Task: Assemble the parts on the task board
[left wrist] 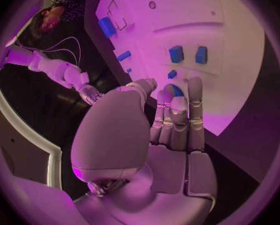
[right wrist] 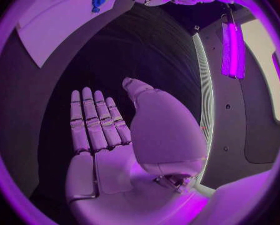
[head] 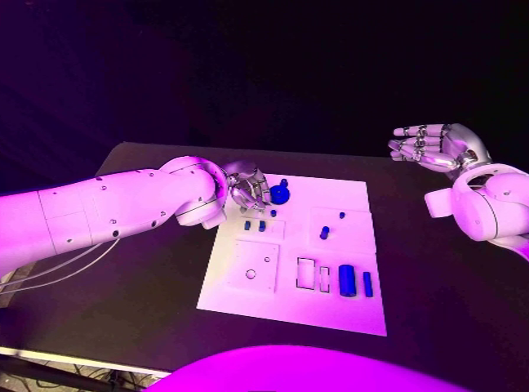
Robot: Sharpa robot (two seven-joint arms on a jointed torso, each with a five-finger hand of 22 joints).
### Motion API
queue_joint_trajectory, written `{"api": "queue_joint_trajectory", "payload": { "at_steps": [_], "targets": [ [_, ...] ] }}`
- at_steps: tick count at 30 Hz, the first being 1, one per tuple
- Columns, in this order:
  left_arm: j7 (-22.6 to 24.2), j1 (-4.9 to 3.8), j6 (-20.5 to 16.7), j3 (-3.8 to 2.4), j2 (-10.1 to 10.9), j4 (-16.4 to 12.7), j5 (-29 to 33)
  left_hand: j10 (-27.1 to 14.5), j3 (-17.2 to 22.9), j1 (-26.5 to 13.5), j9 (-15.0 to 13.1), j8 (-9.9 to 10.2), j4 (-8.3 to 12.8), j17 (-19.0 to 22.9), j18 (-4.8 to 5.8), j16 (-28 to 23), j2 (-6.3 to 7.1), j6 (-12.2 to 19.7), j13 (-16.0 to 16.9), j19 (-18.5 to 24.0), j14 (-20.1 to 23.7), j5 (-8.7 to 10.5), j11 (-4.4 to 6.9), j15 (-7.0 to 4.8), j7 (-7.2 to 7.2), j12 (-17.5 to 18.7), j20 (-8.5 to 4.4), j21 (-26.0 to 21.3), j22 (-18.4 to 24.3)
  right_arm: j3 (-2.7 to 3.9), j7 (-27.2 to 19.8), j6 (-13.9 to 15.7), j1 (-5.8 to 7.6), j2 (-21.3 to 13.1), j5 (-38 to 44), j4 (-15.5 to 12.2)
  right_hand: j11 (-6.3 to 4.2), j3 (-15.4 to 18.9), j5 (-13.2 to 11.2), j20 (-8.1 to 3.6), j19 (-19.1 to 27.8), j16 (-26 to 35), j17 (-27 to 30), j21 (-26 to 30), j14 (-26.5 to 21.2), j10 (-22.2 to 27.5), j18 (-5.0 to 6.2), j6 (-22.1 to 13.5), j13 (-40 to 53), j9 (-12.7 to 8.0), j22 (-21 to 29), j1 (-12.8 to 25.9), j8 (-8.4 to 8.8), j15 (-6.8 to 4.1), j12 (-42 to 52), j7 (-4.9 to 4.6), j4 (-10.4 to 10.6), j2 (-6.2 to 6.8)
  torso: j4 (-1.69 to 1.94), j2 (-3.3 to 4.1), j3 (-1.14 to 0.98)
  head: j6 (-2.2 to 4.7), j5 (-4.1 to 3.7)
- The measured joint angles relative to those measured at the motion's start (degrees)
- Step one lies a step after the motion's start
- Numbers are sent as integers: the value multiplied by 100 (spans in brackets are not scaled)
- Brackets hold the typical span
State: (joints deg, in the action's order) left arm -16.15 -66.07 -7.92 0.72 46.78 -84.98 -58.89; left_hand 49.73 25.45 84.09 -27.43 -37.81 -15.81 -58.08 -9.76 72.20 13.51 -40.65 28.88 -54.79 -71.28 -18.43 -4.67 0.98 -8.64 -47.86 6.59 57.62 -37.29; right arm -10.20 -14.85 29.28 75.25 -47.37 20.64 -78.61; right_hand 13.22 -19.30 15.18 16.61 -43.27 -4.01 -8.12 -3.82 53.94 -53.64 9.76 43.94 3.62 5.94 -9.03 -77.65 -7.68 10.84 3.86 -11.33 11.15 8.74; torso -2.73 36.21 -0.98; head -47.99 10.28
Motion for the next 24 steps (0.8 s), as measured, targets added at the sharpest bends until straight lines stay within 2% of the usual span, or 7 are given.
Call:
{"api": "queue_joint_trajectory", "payload": {
  "at_steps": [1,3,5,8,10,18,24],
  "targets": [
    [221,5,-112,42,-48,55,-5,-60,43,30,30,13,0,83,0,-25,30,21,-78,19,75,5,-19,25,-21,73,19,0,11,0,-2,0,0,0,0,-13,0,0,0,0,0,0,4,0,0,0,0,0,0,0,0,0,0,0,0,0,0,0,3,-2,0,5,-1],
    [524,15,-268,88,-121,134,-42,-301,99,100,143,109,8,781,0,-450,129,122,-350,162,691,51,-108,107,-117,369,95,-116,52,0,-5,-1,0,0,-1,-25,0,0,0,0,0,0,7,0,0,0,0,0,0,0,0,0,0,0,0,0,0,0,5,-2,-1,14,-5],
    [808,27,-413,131,-206,232,-135,-472,106,76,227,179,16,1149,-1,-657,203,229,-523,234,1025,51,-166,158,-138,551,152,-191,82,0,-7,-2,0,2,-1,-33,0,0,0,0,0,0,7,0,0,0,0,35,0,0,0,0,0,0,0,-8,0,0,5,-2,5,26,-13],
    [1081,43,-516,180,-313,362,-365,-696,43,54,372,301,8,1416,-1,-733,224,389,-749,291,1224,88,-231,223,-160,768,209,-265,113,0,-9,-3,-1,1,-2,-37,0,0,0,0,0,0,6,0,0,0,0,35,0,0,2,0,0,0,0,-8,0,0,0,1,10,34,-18],
    [1173,49,-535,200,-365,424,-527,-742,-44,77,452,346,1,1491,-1,-733,247,398,-856,291,1243,99,-278,241,-169,856,209,-266,120,0,-10,-4,-3,-1,-3,-40,0,0,0,0,0,0,7,0,0,0,0,35,0,0,6,0,0,0,0,-8,0,0,-2,2,10,35,-19],
    [1251,56,-462,240,-563,663,-1294,-858,-237,81,618,379,-24,1608,1,-577,243,328,-1058,257,1230,127,-292,254,-128,943,244,-288,127,0,-11,-12,-11,-1,-7,-58,0,0,0,0,0,0,6,0,0,0,0,35,0,0,6,-1,0,0,0,-8,0,0,-3,8,10,37,-35],
    [1121,57,-283,252,-656,757,-1775,-616,-428,93,871,531,-70,1183,1,-8,231,-38,-1274,135,707,127,-223,220,-63,943,221,-158,45,0,-15,-18,-15,2,-8,-68,0,16,0,0,0,0,6,0,0,0,0,35,0,1,6,-1,0,0,0,-8,-16,0,-3,9,10,13,-49]
  ]
}}
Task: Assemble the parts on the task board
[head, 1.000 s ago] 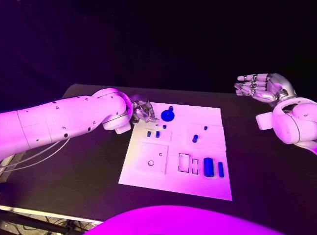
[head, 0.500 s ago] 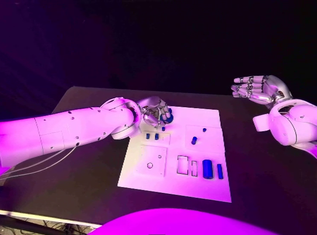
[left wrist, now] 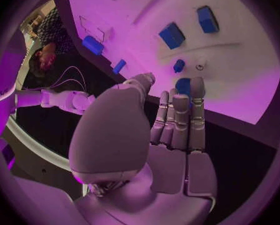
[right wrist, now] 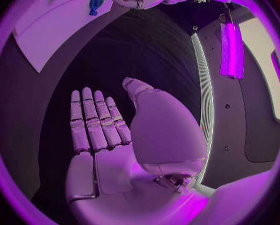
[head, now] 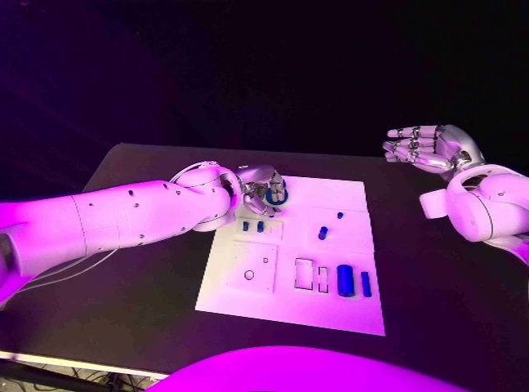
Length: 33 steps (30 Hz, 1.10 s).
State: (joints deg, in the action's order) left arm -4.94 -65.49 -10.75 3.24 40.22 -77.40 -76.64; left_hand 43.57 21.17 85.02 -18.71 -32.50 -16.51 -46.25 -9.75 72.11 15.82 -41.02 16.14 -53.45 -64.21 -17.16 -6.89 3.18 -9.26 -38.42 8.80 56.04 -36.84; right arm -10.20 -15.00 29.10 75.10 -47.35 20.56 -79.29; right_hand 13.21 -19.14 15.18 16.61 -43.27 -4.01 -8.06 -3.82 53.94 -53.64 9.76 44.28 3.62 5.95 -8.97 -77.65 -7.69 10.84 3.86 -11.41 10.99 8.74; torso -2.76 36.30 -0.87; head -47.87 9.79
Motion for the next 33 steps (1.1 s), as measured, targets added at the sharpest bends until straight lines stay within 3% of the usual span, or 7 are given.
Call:
{"api": "queue_joint_trajectory", "payload": {
  "at_steps": [8,20,27,33],
  "targets": [
    [-206,1,242,4,-116,179,-368,85,-62,-24,78,38,0,63,0,37,-24,-170,-84,0,0,0,30,0,6,0,0,0,-13,0,-5,-1,-3,10,-1,-1,0,0,0,0,0,0,5,0,0,0,0,0,0,0,7,-23,0,0,0,0,0,-23,0,0,-4,-8,13],
    [-350,4,454,5,-189,280,-543,370,-57,9,187,181,1,-226,0,356,-56,-378,-239,-75,-304,0,70,-71,10,40,-34,138,-89,0,-16,-1,-4,28,-2,-7,0,-17,0,0,0,0,4,0,0,0,0,-1,0,0,6,-24,0,0,0,0,-17,-23,-4,3,-9,-8,5],
    [-361,5,528,5,-214,284,-556,653,308,152,258,371,31,-281,1,486,-77,-561,-420,-102,-419,0,106,-112,109,255,-61,261,-184,2,-24,-3,-4,30,-3,-18,0,-17,0,0,0,0,9,0,0,0,0,-1,0,0,6,-24,0,0,0,-1,-17,-23,0,2,-9,-14,-14],
    [-362,12,587,5,-217,284,-557,779,399,152,257,404,46,-350,1,547,-78,-634,-474,-102,-485,0,145,-136,119,300,-61,312,-234,2,-29,-6,-4,28,-3,-21,0,-33,0,0,0,0,9,0,0,0,0,-1,0,0,12,-24,0,0,0,-1,-33,-23,0,-7,-9,-22,-13]
  ]
}}
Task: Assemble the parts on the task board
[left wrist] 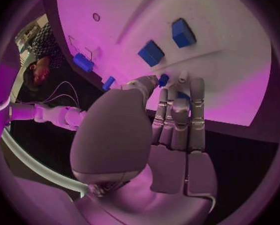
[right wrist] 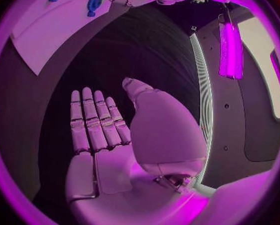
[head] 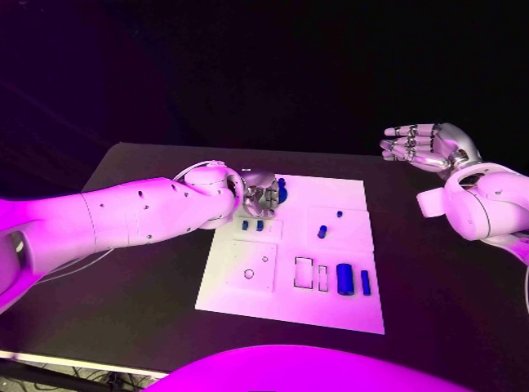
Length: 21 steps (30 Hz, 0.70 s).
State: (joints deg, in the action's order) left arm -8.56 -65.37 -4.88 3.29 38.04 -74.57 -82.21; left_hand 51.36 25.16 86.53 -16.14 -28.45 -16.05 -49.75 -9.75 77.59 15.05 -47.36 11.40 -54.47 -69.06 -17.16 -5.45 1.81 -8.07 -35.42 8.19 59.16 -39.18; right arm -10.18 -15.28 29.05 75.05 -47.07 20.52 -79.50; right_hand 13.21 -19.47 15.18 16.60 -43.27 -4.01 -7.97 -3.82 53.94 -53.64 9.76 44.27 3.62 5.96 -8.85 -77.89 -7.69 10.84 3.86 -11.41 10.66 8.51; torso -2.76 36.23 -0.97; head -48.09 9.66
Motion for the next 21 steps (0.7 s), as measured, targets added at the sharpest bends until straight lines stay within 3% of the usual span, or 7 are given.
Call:
{"api": "queue_joint_trajectory", "payload": {
  "at_steps": [6,21],
  "targets": [
    [0,8,60,0,-5,-1,0,120,176,28,4,97,63,-91,-1,95,28,-83,-68,-31,-98,0,42,-38,-19,124,-31,108,-109,0,-4,-2,0,-1,-1,-1,0,0,0,0,0,0,0,0,0,0,0,0,0,0,0,0,0,0,0,0,0,0,0,-1,-2,-1,1],
    [-1,38,138,-16,-53,38,8,204,364,68,18,222,159,-35,-1,116,68,-100,-150,-9,-98,0,22,-38,-1,299,-54,169,-176,-1,-5,-8,1,-12,-2,-28,0,0,0,0,0,0,4,0,0,0,0,-1,0,0,-1,0,0,0,0,-1,0,0,0,0,-3,7,1]
  ]
}}
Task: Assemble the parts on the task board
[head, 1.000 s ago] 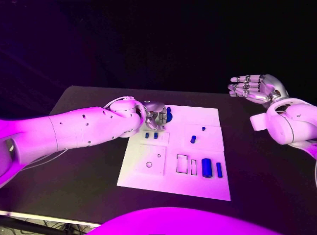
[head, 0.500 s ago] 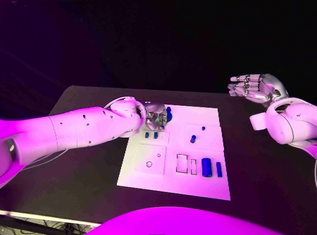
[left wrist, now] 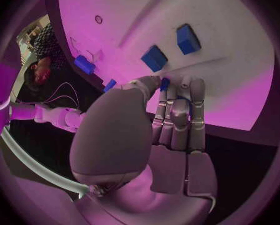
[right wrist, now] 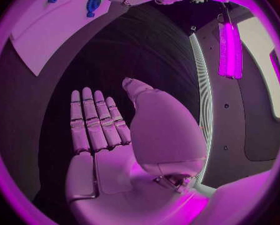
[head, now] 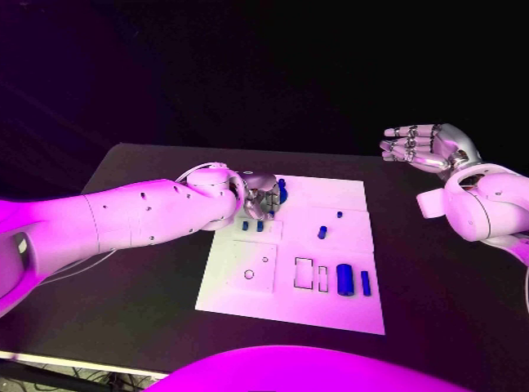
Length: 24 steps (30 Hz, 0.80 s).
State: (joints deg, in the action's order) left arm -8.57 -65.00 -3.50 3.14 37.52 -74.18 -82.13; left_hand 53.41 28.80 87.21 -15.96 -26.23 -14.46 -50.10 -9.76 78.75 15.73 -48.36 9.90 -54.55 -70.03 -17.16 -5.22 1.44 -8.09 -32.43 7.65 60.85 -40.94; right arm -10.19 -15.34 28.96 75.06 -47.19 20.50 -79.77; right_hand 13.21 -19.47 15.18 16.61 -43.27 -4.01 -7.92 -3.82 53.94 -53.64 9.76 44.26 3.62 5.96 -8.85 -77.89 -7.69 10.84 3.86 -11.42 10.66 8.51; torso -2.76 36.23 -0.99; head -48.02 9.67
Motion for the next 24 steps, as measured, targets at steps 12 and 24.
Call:
{"api": "queue_joint_trajectory", "payload": {
  "at_steps": [12,24],
  "targets": [
    [1,11,-61,-5,-19,41,14,441,510,204,-75,65,521,-232,1,149,-203,-414,-35,-228,-270,88,92,-101,3,104,-121,529,-546,0,0,-4,0,-1,-1,-4,0,0,0,0,0,0,7,0,0,0,0,0,0,0,8,-23,0,0,0,0,0,-23,-3,1,-1,10,-9],
    [79,37,-214,12,-7,93,142,621,810,108,-123,160,833,-229,2,149,-261,-629,29,-205,-337,99,153,-111,26,150,-143,745,-761,0,1,-7,0,15,-1,-1,0,0,0,0,0,0,6,0,0,0,0,-1,0,0,7,-23,0,0,0,-1,0,-23,-3,-3,2,53,-3]
  ]
}}
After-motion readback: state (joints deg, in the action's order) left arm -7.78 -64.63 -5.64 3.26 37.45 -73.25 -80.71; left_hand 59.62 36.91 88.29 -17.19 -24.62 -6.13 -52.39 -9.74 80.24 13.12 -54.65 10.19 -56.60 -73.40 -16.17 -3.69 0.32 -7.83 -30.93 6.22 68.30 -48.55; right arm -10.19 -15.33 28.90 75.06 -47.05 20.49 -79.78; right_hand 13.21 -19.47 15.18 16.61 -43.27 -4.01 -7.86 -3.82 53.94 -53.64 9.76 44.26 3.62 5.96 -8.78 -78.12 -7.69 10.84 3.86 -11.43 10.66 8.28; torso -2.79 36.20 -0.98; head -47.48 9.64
